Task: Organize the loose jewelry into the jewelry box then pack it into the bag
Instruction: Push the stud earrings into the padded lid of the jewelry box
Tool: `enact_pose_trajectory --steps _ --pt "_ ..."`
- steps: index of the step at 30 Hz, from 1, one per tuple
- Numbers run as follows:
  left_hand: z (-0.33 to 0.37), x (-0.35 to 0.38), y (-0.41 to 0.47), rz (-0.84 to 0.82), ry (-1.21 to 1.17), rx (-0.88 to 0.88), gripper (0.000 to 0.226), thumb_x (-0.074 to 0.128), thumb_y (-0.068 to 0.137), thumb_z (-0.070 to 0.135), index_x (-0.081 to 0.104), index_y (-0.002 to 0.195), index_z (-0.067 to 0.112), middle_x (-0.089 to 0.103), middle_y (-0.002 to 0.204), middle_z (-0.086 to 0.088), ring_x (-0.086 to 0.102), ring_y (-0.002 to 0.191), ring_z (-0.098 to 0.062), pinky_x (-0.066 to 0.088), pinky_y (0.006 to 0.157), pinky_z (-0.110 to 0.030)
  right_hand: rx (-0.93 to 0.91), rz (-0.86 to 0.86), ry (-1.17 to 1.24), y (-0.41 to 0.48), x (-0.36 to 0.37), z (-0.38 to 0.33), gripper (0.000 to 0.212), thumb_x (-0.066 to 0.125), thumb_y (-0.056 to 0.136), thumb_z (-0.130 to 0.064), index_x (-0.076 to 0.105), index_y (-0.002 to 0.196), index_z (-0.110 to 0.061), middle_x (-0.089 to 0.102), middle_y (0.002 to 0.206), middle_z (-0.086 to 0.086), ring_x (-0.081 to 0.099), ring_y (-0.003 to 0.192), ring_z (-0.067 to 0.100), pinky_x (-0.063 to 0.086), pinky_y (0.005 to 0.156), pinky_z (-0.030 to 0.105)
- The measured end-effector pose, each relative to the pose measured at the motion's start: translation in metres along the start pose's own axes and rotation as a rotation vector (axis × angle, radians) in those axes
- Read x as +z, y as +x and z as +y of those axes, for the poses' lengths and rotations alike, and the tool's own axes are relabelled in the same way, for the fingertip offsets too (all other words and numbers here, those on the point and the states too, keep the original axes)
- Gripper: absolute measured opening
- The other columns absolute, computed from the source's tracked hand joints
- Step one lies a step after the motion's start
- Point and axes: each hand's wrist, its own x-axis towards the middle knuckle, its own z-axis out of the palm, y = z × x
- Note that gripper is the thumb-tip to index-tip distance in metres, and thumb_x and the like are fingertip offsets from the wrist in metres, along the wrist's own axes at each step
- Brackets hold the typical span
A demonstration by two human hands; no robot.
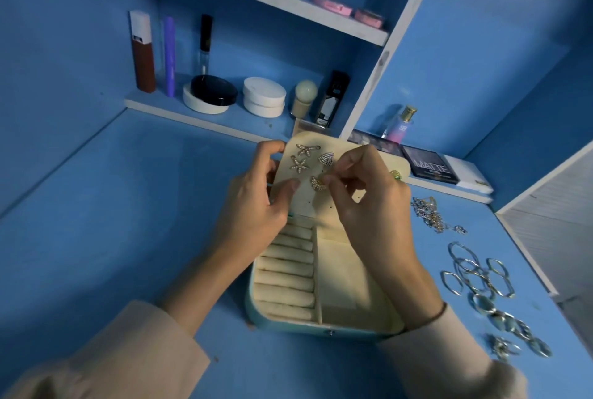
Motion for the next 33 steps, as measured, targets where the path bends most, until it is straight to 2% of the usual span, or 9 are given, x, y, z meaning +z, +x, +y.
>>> enact_pose_trajectory --steps 6,11,14,17,19,25,29,31,33 --pt "0.003 -0.002 0.0 -0.011 -0.012 0.008 0.036 0.066 0.085 0.007 0.048 0.116 0.008 0.067 0.089 0.003 0.062 0.079 -0.006 0.047 0.06 -0.01 -0.018 0.027 -0.095 0.0 0.004 -0.002 0.02 0.067 0.079 0.0 0.054 0.085 -0.014 0.061 0.073 -0.002 0.048 0.063 -0.005 0.034 0.061 0.002" --pt "0.01 -0.003 -0.001 0.009 -0.057 0.006 0.032 0.064 0.083 0.021 0.05 0.109 0.011 0.069 0.084 0.002 0.064 0.072 -0.009 0.053 0.061 -0.03 -0.083 0.105 -0.27 -0.002 0.003 -0.003 0.015 0.07 0.078 -0.013 0.056 0.086 -0.015 0.054 0.077 -0.004 0.046 0.072 0.014 0.037 0.061 0.026" --pt "0.015 -0.004 -0.001 0.016 -0.097 0.01 0.032 0.07 0.081 0.025 0.049 0.102 0.013 0.068 0.084 0.007 0.064 0.073 -0.003 0.05 0.059 -0.017 -0.131 0.188 -0.422 -0.003 -0.002 -0.006 0.03 0.074 0.075 -0.024 0.062 0.098 -0.011 0.054 0.092 0.006 0.043 0.087 0.022 0.029 0.075 0.022" --pt "0.019 -0.003 -0.001 -0.005 -0.083 0.02 0.037 0.076 0.078 0.019 0.046 0.099 0.014 0.066 0.085 0.009 0.062 0.075 0.005 0.043 0.06 -0.005 -0.111 0.193 -0.538 -0.002 -0.009 -0.006 0.053 0.075 0.071 -0.039 0.059 0.117 -0.017 0.05 0.116 0.011 0.036 0.106 0.025 0.026 0.087 0.033" --pt "0.019 -0.004 -0.002 -0.008 -0.078 0.023 0.037 0.076 0.078 0.018 0.046 0.098 0.014 0.065 0.084 0.011 0.061 0.075 0.006 0.042 0.06 -0.004 -0.135 0.152 -0.595 -0.001 -0.014 -0.004 0.054 0.072 0.071 -0.047 0.06 0.117 -0.021 0.051 0.122 0.007 0.034 0.114 0.024 0.024 0.09 0.038" --pt "0.022 -0.009 -0.003 -0.055 -0.106 0.007 0.023 0.062 0.081 0.019 0.047 0.098 0.017 0.066 0.082 0.01 0.062 0.074 -0.005 0.049 0.063 -0.022 -0.249 0.072 -0.549 0.004 -0.02 0.002 0.033 0.067 0.076 -0.047 0.062 0.093 -0.019 0.063 0.086 -0.006 0.046 0.098 0.017 0.02 0.09 0.04" --pt "0.037 -0.018 -0.007 0.093 -0.156 -0.129 0.019 0.059 0.081 0.034 0.049 0.098 0.03 0.063 0.091 0.013 0.06 0.088 -0.005 0.047 0.073 -0.018 -0.299 0.064 -0.562 0.0 -0.023 0.001 0.03 0.068 0.077 -0.044 0.061 0.09 -0.018 0.062 0.08 -0.007 0.049 0.092 0.016 0.019 0.092 0.041" --pt "0.049 -0.023 -0.016 0.271 -0.255 -0.281 0.012 0.061 0.082 0.025 0.052 0.088 0.029 0.06 0.08 0.017 0.058 0.078 -0.006 0.047 0.068 -0.02 -0.33 0.064 -0.574 -0.003 -0.024 0.0 0.029 0.068 0.079 -0.043 0.061 0.089 -0.017 0.061 0.079 -0.007 0.05 0.09 0.016 0.02 0.093 0.043" --pt "0.064 -0.025 -0.031 0.304 -0.536 -0.537 0.013 0.06 0.085 0.008 0.054 0.082 0.019 0.06 0.069 0.011 0.057 0.063 -0.011 0.048 0.057 -0.022 -0.372 0.079 -0.591 -0.007 -0.025 -0.001 0.026 0.069 0.081 -0.04 0.061 0.086 -0.016 0.06 0.078 -0.006 0.051 0.088 0.017 0.021 0.093 0.044"
